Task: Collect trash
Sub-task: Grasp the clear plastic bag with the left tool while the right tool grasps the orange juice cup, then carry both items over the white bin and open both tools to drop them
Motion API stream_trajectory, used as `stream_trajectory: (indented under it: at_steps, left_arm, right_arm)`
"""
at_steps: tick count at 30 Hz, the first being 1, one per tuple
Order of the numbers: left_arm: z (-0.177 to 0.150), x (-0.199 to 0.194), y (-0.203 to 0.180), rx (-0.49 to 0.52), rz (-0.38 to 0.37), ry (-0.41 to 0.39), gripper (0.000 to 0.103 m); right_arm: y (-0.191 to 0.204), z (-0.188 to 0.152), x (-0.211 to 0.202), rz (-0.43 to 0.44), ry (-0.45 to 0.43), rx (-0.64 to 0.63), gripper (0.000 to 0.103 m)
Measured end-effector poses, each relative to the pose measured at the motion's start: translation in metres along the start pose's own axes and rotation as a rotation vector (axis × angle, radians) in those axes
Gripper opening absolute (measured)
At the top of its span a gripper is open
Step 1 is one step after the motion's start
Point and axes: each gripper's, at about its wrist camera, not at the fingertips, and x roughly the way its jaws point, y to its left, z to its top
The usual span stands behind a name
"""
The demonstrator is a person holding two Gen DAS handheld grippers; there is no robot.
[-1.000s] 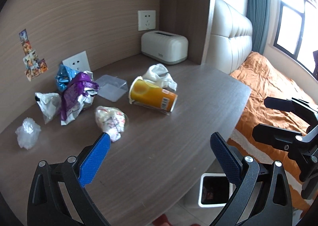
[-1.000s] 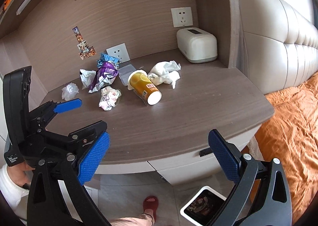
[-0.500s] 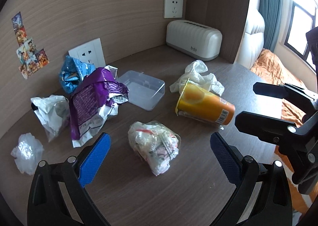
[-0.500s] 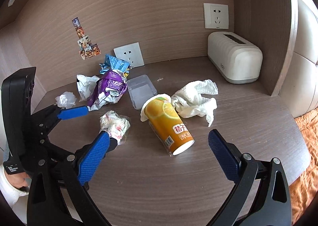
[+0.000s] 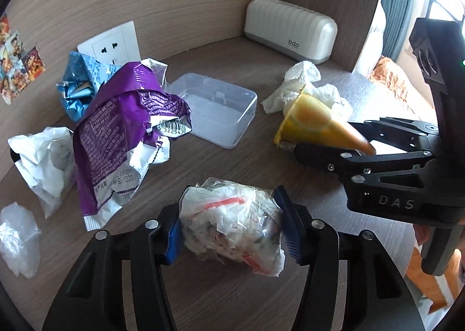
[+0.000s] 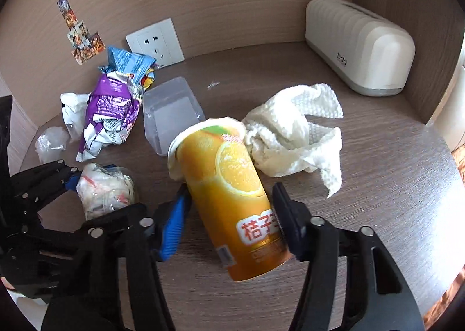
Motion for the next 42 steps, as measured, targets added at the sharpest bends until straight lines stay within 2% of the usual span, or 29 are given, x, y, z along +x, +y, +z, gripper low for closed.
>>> stream_trajectory:
  at_steps: [5,11,15,29,35,42]
  left_arm:
    - [-0.004,-0.015,0.002,-0.009,-0.014,-0.017,0.054]
    - [-0.010,-0.038,-0.012,0.007,-0.031,-0.050,0.054]
    - [-0.016,-0.050,-0.030,0.017,-0.064,-0.057,0.054]
    - [-0.035,-0.067,-0.160,0.199,-0.266,-0.059,0.054]
    - [-0.056,-0.061,-0.217,0.284,-0.355,-0.018,0.054]
    - [-0.095,-0.037,-0.279,0.383,-0.434,0.063,0.054]
  right_arm:
    - [0.003,-0.002,-0.021,0.029,-0.032,0.030,0.045]
    - [-0.003,-0.018,-0.055,0.046,-0.078,0.061,0.044]
    - [-0.011,-0.033,-0.078,0.025,-0.096,0.082,0.044]
    - [-0.072,-0.132,-0.173,-0.134,-0.110,0.261,0.044]
    - [-0.095,-0.180,-0.204,-0.194,-0.106,0.349,0.044]
    - [-0.123,-0.235,-0.211,-0.245,-0.061,0.451,0.044]
